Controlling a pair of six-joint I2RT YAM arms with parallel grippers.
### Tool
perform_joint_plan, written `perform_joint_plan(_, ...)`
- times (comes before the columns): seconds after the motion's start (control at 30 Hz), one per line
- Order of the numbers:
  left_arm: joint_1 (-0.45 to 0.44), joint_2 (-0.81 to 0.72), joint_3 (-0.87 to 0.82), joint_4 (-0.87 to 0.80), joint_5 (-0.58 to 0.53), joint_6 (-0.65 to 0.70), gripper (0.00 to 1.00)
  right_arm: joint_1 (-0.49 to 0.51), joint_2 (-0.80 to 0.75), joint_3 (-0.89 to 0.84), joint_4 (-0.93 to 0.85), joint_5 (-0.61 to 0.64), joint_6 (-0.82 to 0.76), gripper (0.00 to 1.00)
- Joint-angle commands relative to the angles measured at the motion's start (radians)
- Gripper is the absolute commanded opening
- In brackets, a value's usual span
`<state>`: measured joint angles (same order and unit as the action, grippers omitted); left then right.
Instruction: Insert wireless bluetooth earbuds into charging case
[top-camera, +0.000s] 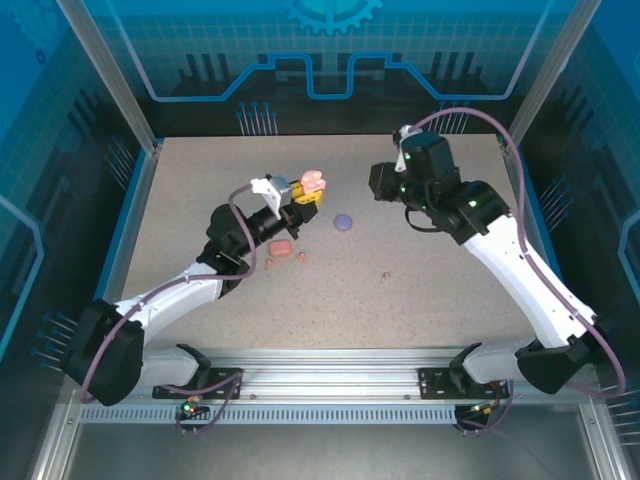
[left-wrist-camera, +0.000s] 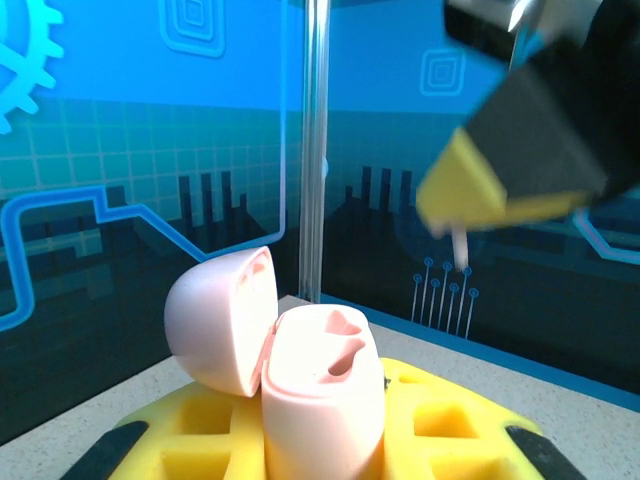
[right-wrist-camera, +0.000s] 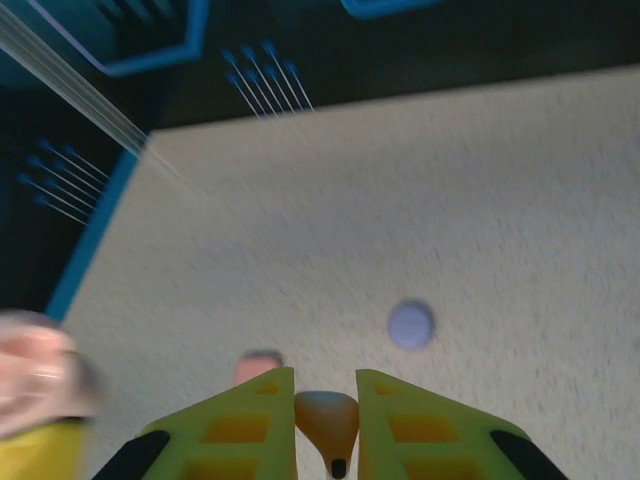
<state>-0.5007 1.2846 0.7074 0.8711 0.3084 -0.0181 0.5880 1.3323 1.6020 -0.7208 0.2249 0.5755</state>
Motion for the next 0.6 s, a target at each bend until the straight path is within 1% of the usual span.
perform_joint_plan(0.0,-0.026,0.024,0.058,0.058,0.03,0.046,0.0,-0.007,-0.017,0.055,0.066,-0.043,-0.087,0.18)
perform_joint_plan(0.23,-0.079,0.059,0.106,0.063,-0.005,0.138,0.0,0.009,-0.042,0.03,0.25,-0.191,-0.16,0.18)
perform_joint_plan(0.37,-0.096,0.074,0.149,0.031,-0.001,0.169,0.0,0.039,-0.059,-0.005,0.326,-0.224,-0.198,0.18)
perform_joint_plan(0.57,-0.106,0.091,0.18,0.02,0.002,0.175,0.0,0.081,-0.055,-0.023,0.349,-0.234,-0.223,0.18)
